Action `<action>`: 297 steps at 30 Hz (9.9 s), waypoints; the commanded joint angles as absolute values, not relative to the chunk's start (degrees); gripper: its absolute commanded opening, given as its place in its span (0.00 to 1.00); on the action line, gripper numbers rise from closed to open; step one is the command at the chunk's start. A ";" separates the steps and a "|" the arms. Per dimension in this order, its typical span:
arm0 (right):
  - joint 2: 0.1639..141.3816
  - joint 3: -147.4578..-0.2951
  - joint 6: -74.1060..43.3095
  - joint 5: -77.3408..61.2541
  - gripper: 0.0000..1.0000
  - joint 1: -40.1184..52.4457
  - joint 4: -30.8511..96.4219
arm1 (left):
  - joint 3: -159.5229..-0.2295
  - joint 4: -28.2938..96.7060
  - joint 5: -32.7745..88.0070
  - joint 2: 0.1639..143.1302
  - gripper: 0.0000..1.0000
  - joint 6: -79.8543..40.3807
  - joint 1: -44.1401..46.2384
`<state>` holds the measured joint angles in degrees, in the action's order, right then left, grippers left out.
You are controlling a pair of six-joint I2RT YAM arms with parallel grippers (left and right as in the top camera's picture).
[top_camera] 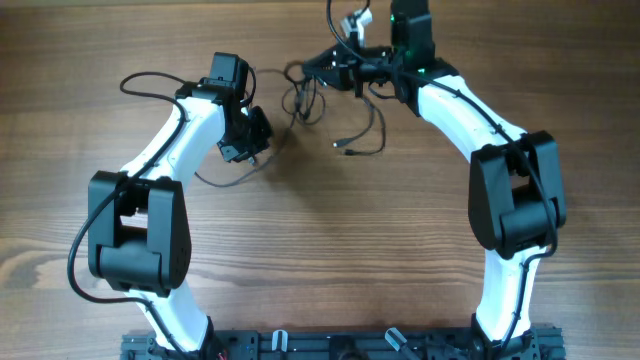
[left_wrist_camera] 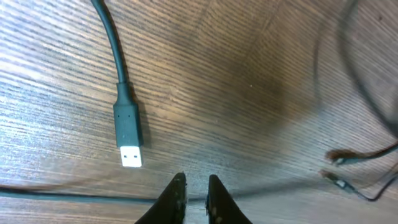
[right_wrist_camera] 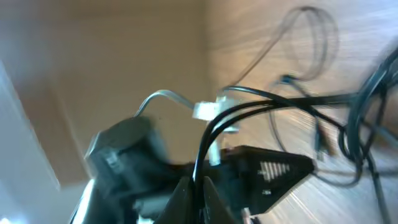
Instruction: Untangle cables
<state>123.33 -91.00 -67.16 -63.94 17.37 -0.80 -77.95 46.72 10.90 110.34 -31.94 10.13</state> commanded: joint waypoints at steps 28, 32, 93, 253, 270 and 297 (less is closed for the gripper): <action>123.55 -91.37 -63.11 -7.29 0.52 37.34 13.76 | -77.67 46.39 8.03 110.48 0.28 -25.91 6.76; 123.55 -91.39 -57.06 -3.73 1.00 38.02 11.70 | -77.67 46.39 8.03 110.48 0.30 -25.91 6.79; 128.44 -92.25 -33.17 -23.59 0.15 32.27 37.74 | -77.67 49.78 13.41 106.21 1.00 -24.21 -3.90; 116.79 -95.13 -26.06 -19.05 1.00 29.17 49.93 | -77.67 39.75 12.36 112.03 0.64 -28.16 4.99; 116.81 -95.04 -37.67 -6.22 0.77 24.69 48.07 | -77.67 39.18 12.34 113.36 0.41 -28.95 5.63; 119.94 -76.42 -42.17 -13.37 0.43 30.68 16.84 | -77.67 39.24 12.34 113.36 0.45 -28.95 5.63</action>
<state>117.38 -76.84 -41.43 -12.88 30.04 18.31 -77.95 39.38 13.13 112.95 -28.80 5.72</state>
